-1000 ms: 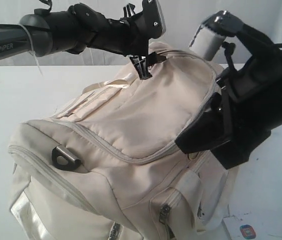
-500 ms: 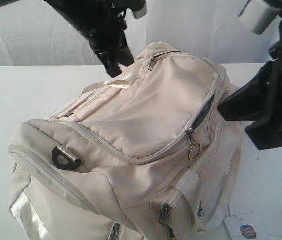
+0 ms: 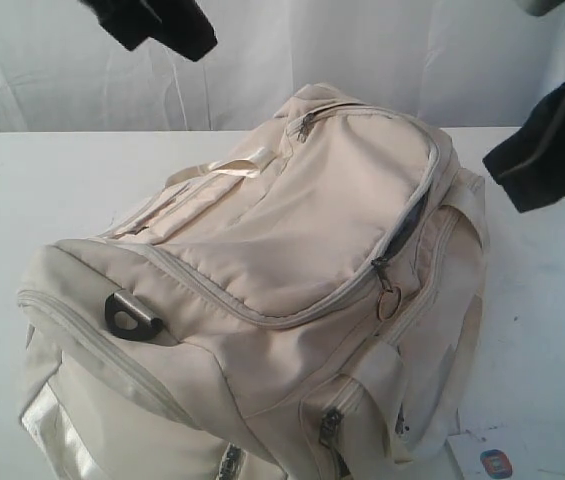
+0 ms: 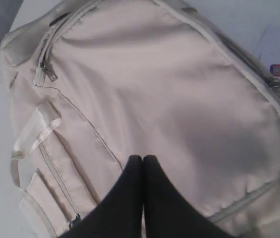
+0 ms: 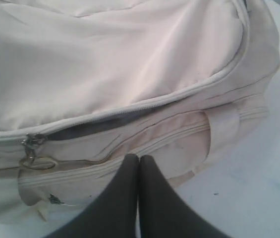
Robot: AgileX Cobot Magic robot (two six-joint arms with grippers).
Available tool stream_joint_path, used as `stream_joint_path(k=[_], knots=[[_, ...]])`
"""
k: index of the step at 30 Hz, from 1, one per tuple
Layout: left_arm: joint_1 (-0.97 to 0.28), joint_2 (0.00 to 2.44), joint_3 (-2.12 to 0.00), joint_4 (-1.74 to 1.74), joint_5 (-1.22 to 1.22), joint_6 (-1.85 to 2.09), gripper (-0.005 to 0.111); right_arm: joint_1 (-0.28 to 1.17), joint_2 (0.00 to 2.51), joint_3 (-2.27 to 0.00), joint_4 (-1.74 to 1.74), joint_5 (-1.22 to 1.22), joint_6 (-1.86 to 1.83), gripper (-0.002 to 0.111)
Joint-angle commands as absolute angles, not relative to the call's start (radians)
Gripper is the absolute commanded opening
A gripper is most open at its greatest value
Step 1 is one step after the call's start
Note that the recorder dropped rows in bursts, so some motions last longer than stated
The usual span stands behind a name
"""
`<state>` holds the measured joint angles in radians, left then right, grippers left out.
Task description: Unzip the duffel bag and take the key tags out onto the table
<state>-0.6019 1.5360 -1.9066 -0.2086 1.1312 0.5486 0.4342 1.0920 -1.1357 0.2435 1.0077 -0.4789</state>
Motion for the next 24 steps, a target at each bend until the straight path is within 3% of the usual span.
stream_joint_path(k=[1,11,19,24], knots=[[-0.685,1.414,-1.812,-0.022,1.221,0.348,0.0,0.355,1.207,-1.202,0.388,1.044,-0.601,0.0],[-0.876,1.364,-1.443,-0.048,0.815,0.157,0.0,0.266,1.406,-1.244,0.591,1.108,-0.57,0.001],[-0.944,1.491,-1.375,-0.291,0.604,0.154,0.0,0.266,1.406,-1.244,0.602,1.149,-0.568,0.031],[-0.944,1.518,-1.375,-0.452,0.61,0.156,0.002,0.266,1.406,-1.244,0.602,1.152,-0.571,0.034]])
